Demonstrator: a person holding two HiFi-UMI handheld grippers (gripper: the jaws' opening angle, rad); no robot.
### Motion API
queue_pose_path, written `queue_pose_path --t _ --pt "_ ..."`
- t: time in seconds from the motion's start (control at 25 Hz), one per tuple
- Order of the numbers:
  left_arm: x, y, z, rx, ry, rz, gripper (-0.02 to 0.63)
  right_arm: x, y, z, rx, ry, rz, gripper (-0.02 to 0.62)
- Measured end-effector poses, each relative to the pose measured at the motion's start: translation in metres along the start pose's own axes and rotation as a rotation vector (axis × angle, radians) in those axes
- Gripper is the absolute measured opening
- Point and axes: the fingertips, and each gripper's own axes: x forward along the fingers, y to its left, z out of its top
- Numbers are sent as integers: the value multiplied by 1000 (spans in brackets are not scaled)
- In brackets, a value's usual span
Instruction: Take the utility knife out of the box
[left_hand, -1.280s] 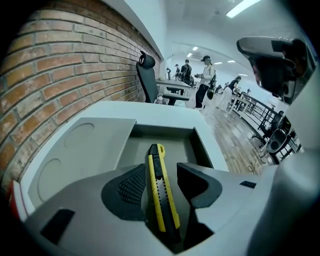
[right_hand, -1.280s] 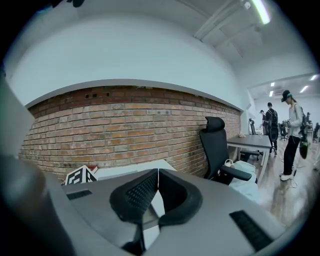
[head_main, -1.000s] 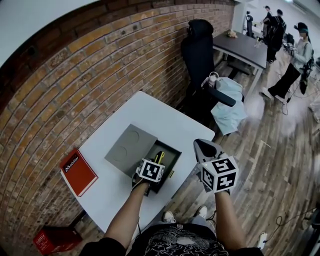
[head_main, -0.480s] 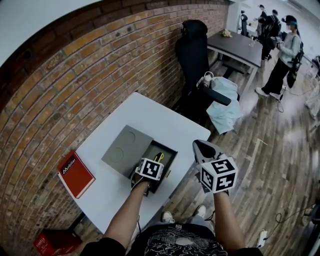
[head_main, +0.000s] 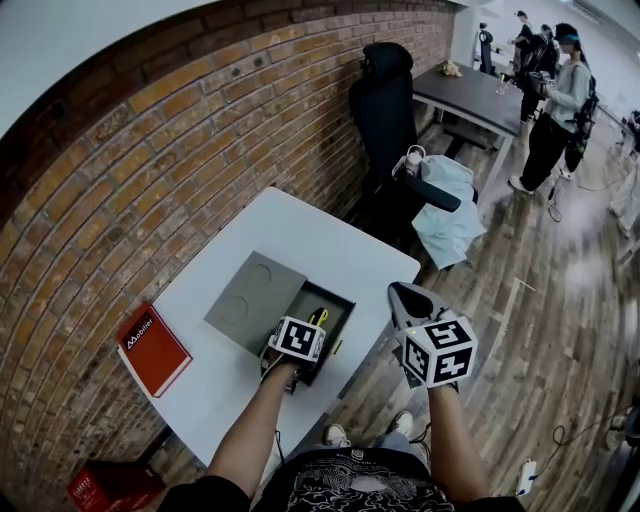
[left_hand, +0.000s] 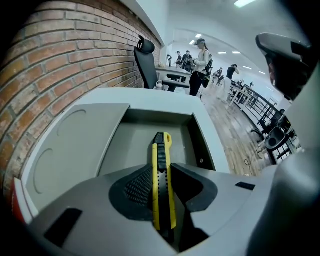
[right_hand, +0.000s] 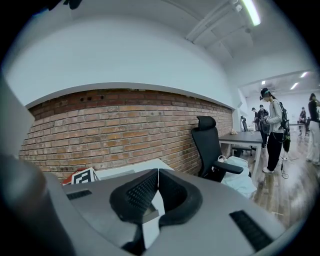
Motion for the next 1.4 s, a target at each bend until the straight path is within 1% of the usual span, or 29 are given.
queue_pose_path --t 0.04,0.12,0.16,0.24,0.6,0.76,0.88,1.16,1.4 --pt "-2 2 2 5 -11 11 127 0 0 0 0 -1 -2 20" --pt "-6 8 17 38 -78 45 127 -1 0 1 1 -3 -6 21" --pt "-9 9 25 53 -115 51 127 -2 0 1 1 -4 -8 20" --pt "-16 7 34 68 -154 47 127 -3 1 2 2 -7 -13 20" --pt "-47 4 52 99 -227 45 127 -16 5 9 3 -26 -57 20" --pt "-64 -5 73 125 -293 36 127 -25 -1 15 -4 -31 -88 21" --pt "-72 -10 82 116 -319 30 127 -31 -7 19 -10 -34 -106 20" --pt "-94 -30 109 117 -410 31 127 -50 -29 30 -16 -65 -130 21" --pt "-122 -64 142 152 -510 49 127 -73 -55 40 -21 -96 -141 21"
